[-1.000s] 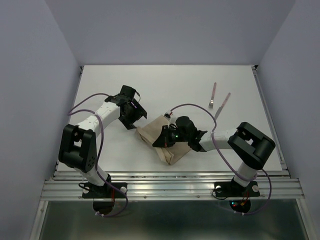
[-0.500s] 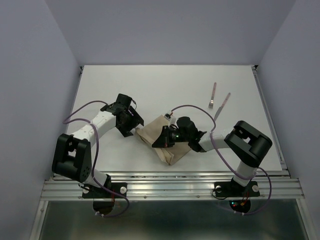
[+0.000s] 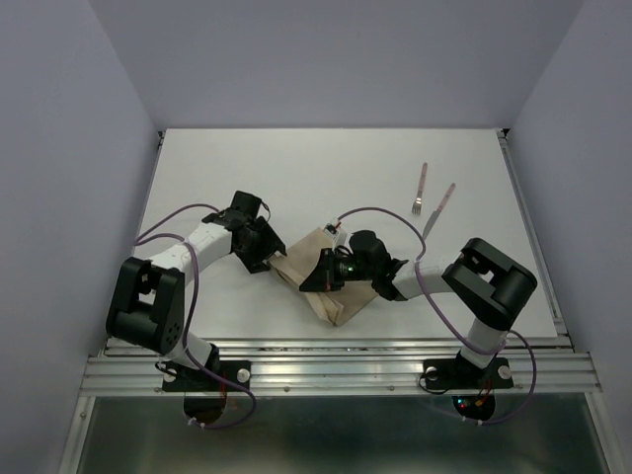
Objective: Fold the napkin into a case and place the utensils inside
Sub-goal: Fold the lower triangle-folded napkin at the center of the board.
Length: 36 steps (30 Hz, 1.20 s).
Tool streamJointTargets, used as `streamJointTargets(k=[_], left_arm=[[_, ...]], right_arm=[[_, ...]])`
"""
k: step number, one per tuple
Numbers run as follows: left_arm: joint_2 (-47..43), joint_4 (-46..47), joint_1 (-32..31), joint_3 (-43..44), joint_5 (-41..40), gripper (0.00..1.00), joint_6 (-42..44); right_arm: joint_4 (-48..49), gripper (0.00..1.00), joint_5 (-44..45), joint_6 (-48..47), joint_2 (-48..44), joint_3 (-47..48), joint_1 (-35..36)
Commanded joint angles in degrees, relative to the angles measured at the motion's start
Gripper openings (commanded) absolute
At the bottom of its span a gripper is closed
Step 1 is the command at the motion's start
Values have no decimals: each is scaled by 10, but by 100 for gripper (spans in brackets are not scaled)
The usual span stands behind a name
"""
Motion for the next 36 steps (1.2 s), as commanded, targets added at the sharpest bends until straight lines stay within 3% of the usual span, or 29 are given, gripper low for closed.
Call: streamJointTargets(k=[1,7,11,16,19,20,23,26,36], left_arm=[[3,4,3,0,4,68,15],[13,-3,3,0,-2,61,18],[10,-4,3,0,0,42,16],[13,-22,3,11,1,0,17],[19,-50,3,21,-3,0,7],[22,-70,3,22,-7,0,3],[21,-91,3,22,-12,0,-13],[15,-96,3,16,-11,0,-25],[8,-111,3,24,-19,0,-35]], right_arm=[[49,1,-11,4,6,0,-4],[51,1,-14,4,8,1,-4],[51,1,-17,-1,14,1,-4],[31,1,-21,-15,22,15,-4],[1,2,-15,-26,28,36,-4],[-12,14,-11,-39,29,51,-4],[-53,32,5,-67,27,78,-4],[-96,45,20,-99,25,108,-4],[-217,65,46,-197,72,208,30]])
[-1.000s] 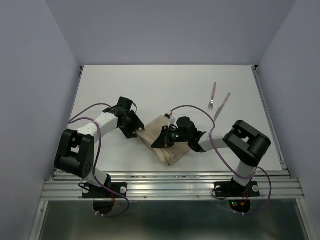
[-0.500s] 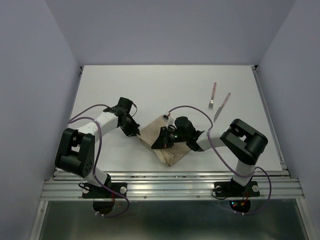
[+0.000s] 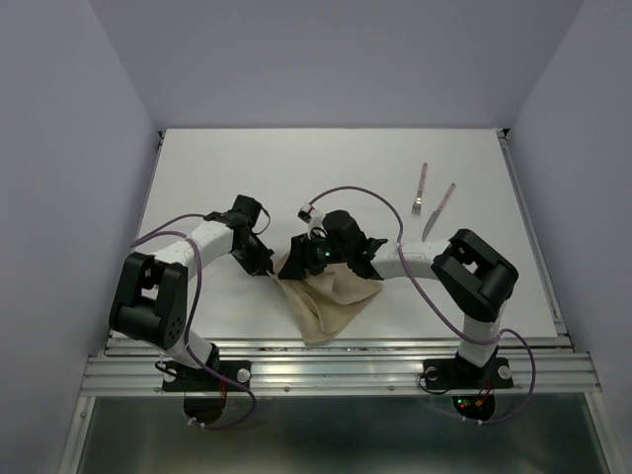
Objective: Fold the napkin into a case and place the utensils inside
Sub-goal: Fold the lower triangle-folded napkin at the center of the board.
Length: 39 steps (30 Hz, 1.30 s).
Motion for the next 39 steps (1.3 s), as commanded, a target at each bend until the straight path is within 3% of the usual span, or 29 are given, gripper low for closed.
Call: streamJointTargets(k=[1,4,14,26,33,39], left_arm=[[-15,-33,0,19,-10,0,-9],[-15,-33,0,20,-10,0,-10],[-2,-31,0,28,-18,0,-13],[18,-28,1,35,-23,0,-4],[28,-22,1,34,-17,0,0],[23,-24,1,33,-21,0,1]], right_arm=[[-61,67,22,-70,21,49,25],[-92,74,45,-90,31,69,39],[-114,70,106,-55,-27,4,49],[-84,72,71,-4,-93,-86,66],[-121,72,61,-48,-98,-61,86],[-153,81,141,-75,-79,-16,86]])
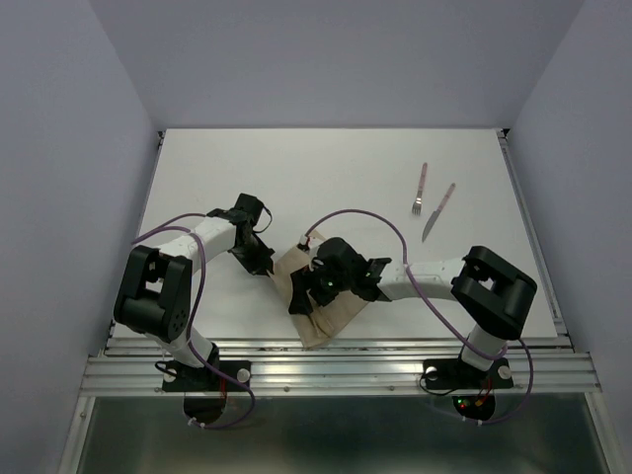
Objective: Fold the napkin into a case and place the utensils inside
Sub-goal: Fold the lower triangle-folded napkin at the center of the board.
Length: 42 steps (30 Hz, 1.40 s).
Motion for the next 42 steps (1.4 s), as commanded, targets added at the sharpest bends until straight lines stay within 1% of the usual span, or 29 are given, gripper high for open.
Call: streamJointTargets(k=[1,5,8,13,22,25,26,32,37,38,42], left_arm=[[-4,-10,1,15,-11,0,6],[-6,-9,1,10,-11,0,7],[-8,-8,1,7,-11,0,7],[-8,-7,1,6,-11,0,8],[-5,-5,1,4,-11,0,8],[-3,-3,1,3,-11,0,6],[-3,-4,1,3,-11,0,6],[-1,-4,1,2,-12,0,4],[-1,-5,1,1,-12,0,2],[0,-5,1,-1,-12,0,2],[0,-4,1,-1,-12,0,1]], right_arm=[[-10,82,58,-29,1,58,2],[-18,84,96,-25,24,94,2],[-19,85,104,-22,48,120,2],[-18,84,103,-23,89,143,2],[-21,85,66,-28,120,163,2],[-9,80,34,-28,115,158,2],[-7,80,28,-27,114,157,2],[2,64,18,-26,109,155,2],[7,60,28,-21,113,160,2],[7,58,34,-19,115,163,2],[9,56,51,-14,123,167,2]])
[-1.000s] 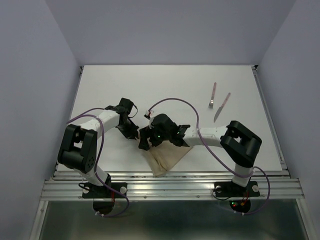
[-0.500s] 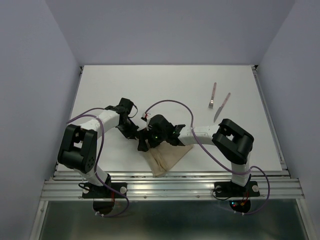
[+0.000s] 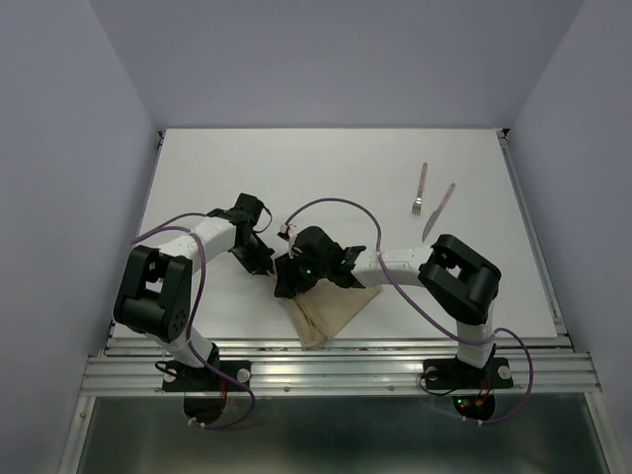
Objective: Fold the napkin into a case and place the utensils inside
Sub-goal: Fold the lower triangle-folded napkin at the center of the board.
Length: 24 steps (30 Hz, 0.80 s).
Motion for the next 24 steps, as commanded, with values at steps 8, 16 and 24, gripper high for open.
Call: streamJointTargets(k=[8,16,24], left_arm=[[0,-5,1,-1,-8,0,0],[-2,-7,1,-4,-8,0,-2],[-35,17,1,-23,6,15,-3]], right_arm=[[36,55,52,6,31,47,7],[38,33,84,20,38,54,7],[49,1,82,58,40,40,7]])
